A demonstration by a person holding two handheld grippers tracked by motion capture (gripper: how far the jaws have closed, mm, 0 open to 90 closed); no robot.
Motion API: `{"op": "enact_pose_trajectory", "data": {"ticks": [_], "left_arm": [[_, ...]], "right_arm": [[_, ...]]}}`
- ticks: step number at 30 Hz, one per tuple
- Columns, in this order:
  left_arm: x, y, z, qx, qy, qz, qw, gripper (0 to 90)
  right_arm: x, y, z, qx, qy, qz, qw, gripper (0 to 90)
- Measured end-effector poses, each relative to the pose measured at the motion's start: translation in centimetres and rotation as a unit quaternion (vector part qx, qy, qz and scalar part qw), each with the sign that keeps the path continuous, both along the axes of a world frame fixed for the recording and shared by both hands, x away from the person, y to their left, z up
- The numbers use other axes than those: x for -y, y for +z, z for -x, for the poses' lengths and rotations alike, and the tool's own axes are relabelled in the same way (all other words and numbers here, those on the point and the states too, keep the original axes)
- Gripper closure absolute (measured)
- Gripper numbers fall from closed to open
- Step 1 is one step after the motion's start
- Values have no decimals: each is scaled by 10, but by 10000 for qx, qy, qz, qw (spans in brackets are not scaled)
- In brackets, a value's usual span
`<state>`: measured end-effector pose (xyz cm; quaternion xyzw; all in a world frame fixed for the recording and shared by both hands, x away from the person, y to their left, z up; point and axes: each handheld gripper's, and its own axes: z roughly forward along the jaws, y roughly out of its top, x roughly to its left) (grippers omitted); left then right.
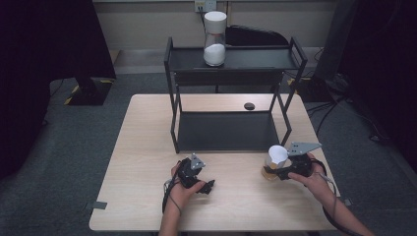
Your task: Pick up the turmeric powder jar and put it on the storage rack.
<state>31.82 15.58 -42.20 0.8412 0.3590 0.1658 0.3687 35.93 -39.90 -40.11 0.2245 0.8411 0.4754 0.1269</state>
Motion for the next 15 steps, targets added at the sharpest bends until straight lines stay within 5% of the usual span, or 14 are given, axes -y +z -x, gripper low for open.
{"op": "enact_pose_trajectory", "data": {"ticks": [15], "left_arm": [[0,0,0,0,0,0,10000,0]], "right_arm": [[-9,10,-11,-95,11,103,9999,304]]}}
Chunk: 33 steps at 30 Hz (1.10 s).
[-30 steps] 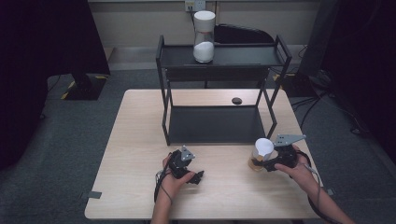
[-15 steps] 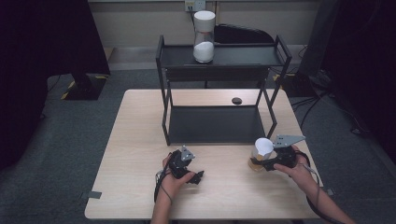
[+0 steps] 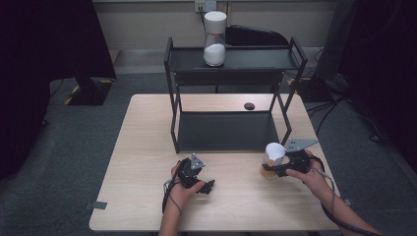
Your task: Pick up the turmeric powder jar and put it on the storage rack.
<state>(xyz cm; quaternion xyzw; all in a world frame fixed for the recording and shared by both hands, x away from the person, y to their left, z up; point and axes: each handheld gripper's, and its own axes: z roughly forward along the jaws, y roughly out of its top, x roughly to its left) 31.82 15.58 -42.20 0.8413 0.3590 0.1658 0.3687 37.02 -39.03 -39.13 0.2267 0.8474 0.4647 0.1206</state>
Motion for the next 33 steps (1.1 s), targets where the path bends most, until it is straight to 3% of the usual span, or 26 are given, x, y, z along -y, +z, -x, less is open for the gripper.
{"op": "enact_pose_trajectory", "data": {"ticks": [18,33], "left_arm": [[0,0,0,-1,0,0,10000,0],[0,0,0,0,0,0,10000,0]], "right_arm": [[-15,23,-23,-18,-32,-59,10000,304],[-23,58,-42,149,-6,-80,9999,305]]}}
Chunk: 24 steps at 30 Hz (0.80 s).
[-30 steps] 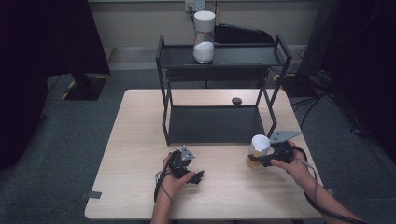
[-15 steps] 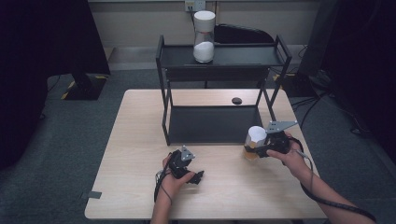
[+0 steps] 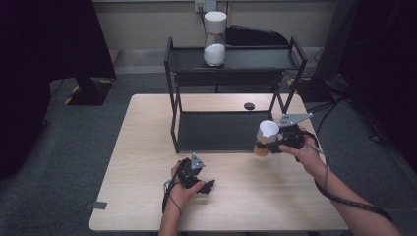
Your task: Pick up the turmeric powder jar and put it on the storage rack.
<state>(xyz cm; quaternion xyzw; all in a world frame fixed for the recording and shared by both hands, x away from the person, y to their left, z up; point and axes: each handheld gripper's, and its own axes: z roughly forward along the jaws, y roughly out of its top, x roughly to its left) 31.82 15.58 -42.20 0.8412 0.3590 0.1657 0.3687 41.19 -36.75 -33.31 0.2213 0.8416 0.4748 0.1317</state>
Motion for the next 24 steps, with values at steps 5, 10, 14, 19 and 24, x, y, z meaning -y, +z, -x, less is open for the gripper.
{"op": "enact_pose_trajectory", "data": {"ticks": [5,10,14,19,24], "left_arm": [[0,0,0,0,0,0,10000,0],[0,0,0,0,0,1,10000,0],[0,0,0,-1,0,-1,10000,0],[0,0,0,-2,1,0,10000,0],[0,0,0,-2,0,-2,10000,0]], "right_arm": [[1,12,-4,52,-12,-22,10000,305],[1,24,-9,76,-3,-10,10000,305],[0,35,-11,134,18,54,9999,305],[-1,46,-15,152,49,17,9999,305],[-4,62,-18,156,101,-17,9998,304]]}}
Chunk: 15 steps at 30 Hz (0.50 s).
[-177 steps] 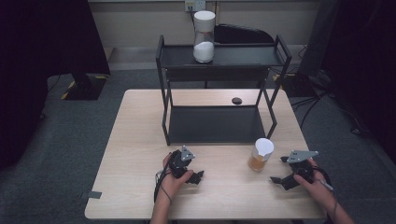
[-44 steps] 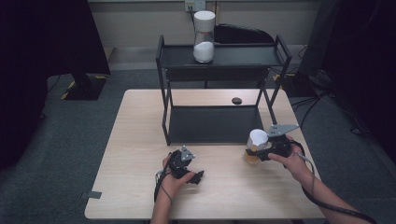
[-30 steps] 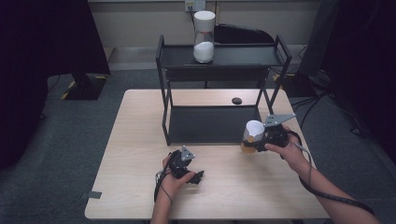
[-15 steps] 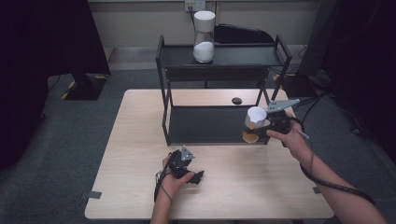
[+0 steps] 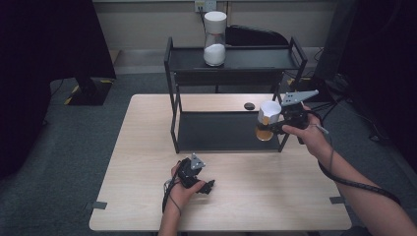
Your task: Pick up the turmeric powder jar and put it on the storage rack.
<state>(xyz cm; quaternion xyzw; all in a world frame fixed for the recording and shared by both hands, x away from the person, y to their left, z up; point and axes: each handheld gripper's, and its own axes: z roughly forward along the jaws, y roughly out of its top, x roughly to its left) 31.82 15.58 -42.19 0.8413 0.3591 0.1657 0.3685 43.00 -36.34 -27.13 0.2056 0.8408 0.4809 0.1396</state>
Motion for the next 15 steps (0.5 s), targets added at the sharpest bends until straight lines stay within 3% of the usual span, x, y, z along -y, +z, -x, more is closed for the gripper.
{"op": "enact_pose_trajectory", "data": {"ticks": [15], "left_arm": [[0,0,0,-1,-1,3,10000,0]], "right_arm": [[-23,35,-10,61,221,70,9997,305]]}}
